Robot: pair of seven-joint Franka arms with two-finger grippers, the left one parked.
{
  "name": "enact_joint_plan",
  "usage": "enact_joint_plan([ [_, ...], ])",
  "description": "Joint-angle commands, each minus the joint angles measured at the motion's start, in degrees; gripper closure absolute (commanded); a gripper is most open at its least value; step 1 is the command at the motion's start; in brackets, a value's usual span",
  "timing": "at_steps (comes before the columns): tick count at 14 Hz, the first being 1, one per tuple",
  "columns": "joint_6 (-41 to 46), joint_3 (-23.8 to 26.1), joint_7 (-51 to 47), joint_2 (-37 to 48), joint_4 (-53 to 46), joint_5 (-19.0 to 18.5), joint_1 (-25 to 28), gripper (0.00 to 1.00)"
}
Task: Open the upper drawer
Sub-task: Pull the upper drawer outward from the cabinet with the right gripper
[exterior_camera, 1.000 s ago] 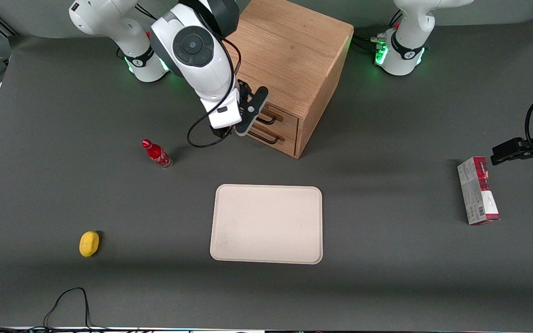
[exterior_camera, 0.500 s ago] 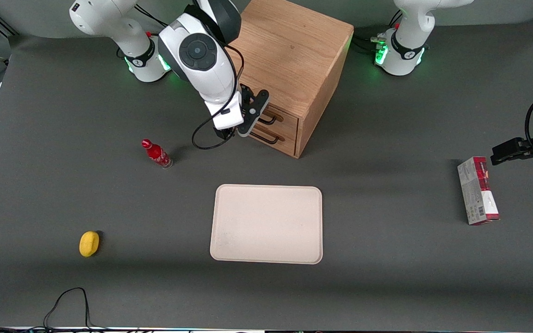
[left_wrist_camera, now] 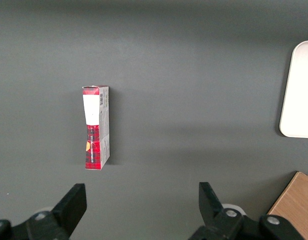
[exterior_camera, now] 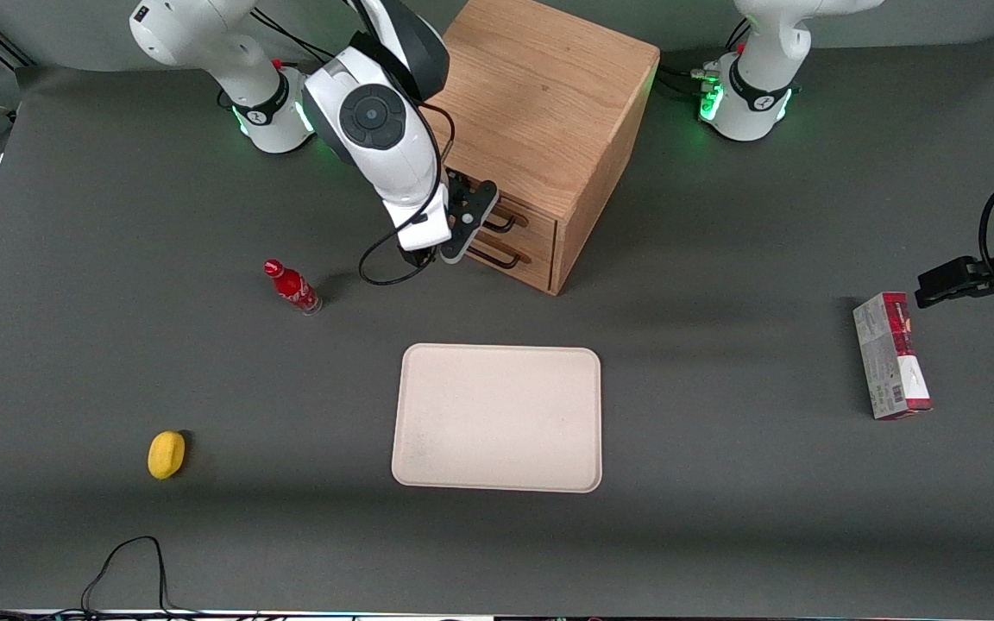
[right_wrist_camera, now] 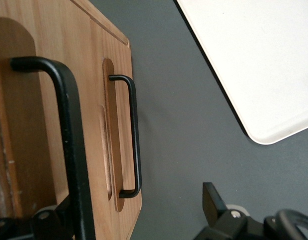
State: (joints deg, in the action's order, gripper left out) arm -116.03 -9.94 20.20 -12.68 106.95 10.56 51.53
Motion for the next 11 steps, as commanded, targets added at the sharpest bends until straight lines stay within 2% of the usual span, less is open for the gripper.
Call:
enact_joint_plan([
  [1,-0.8,-0.4,1.3,0.6,0.1,0.8,0.3,0.0],
  [5,-0.3,-0.9,1.7,-2.7,-3.8,0.8,-0.5,0.0],
  [11,2.5,-0.9,6.1,-7.4,-11.2,0.5,-5.4,0.0],
])
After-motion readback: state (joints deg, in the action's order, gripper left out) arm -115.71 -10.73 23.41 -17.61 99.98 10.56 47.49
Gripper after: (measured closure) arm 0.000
